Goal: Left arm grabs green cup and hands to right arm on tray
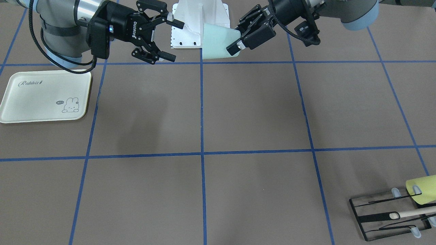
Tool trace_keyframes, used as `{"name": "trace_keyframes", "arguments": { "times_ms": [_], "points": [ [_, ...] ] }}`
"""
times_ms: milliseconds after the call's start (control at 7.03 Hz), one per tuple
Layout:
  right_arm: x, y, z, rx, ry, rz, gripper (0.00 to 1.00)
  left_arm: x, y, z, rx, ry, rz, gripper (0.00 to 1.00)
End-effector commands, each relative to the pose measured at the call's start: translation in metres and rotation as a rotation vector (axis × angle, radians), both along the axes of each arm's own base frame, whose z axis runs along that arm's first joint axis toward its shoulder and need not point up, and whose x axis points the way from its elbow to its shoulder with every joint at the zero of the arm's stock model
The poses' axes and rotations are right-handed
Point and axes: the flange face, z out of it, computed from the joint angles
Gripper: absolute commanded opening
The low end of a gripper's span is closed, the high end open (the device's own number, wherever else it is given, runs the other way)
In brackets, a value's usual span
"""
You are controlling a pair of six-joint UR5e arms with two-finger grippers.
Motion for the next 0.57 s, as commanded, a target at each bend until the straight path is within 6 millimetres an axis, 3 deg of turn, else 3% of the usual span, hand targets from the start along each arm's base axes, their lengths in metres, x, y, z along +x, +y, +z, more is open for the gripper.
{"name": "trace_keyframes", "arguments": {
  "times_ms": [0, 427],
  "points": [
    [-0.0001, -0.0005, -0.0002, -0.004, -0.003, 0.007, 0.96, 0.0049, 0.0073, -0.0019, -0.023, 0.03, 0.025, 0.34],
    [-0.0099, 0.006, -0.0039, -0.006, -0.013, 0.0, 0.9, 0.0057, 0.0097, -0.0038, -0.027, 0.036, 0.03, 0.34]
  ]
}}
